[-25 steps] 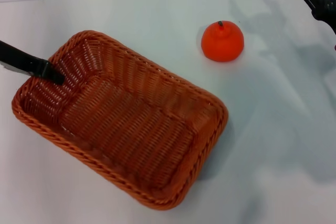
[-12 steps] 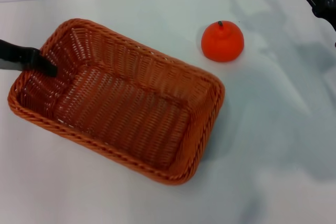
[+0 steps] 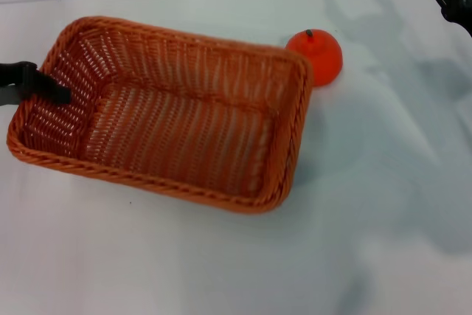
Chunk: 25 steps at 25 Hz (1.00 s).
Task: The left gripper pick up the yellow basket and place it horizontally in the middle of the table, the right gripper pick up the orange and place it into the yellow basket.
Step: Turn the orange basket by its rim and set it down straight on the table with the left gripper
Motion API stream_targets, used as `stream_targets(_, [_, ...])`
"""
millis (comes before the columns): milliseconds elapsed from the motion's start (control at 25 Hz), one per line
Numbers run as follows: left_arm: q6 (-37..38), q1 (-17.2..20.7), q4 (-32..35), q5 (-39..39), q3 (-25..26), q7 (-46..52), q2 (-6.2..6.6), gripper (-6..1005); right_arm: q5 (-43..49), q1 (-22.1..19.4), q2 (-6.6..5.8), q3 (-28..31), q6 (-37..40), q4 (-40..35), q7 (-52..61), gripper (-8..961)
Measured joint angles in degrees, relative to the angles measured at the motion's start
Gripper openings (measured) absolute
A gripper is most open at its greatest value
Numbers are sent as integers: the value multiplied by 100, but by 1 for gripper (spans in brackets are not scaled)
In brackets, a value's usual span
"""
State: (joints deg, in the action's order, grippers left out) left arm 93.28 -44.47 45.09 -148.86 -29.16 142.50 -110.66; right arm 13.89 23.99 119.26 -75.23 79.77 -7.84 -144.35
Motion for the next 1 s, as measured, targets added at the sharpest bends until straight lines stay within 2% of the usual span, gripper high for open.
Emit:
stream_targets(240, [-68,110,-8,62,305,25,-45,128,0,0,0,6,0,0,-6,888])
stream_targets(760, [-667,412,56,320,495,64,-496,127,0,-24,0,9,-11,5,-41,883])
stream_targets(1000, [-827,477,100,380,477,67,-572,128,0,-27,0,15,-23,5,-41,881])
